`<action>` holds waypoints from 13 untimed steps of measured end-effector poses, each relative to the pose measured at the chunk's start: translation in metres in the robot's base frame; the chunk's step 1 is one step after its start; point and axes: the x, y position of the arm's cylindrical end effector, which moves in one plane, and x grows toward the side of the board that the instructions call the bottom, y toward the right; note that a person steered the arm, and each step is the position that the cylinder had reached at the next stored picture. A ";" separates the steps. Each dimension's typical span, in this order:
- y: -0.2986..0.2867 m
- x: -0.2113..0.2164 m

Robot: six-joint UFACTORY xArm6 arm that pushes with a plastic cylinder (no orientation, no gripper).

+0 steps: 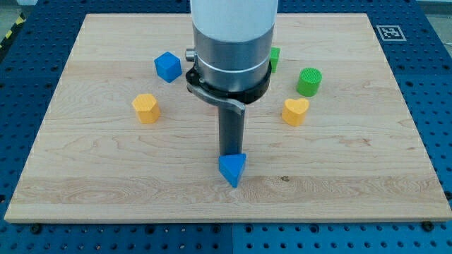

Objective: Push the blue cube beside the blue triangle

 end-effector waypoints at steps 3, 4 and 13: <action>-0.028 -0.109; -0.028 -0.134; -0.084 -0.197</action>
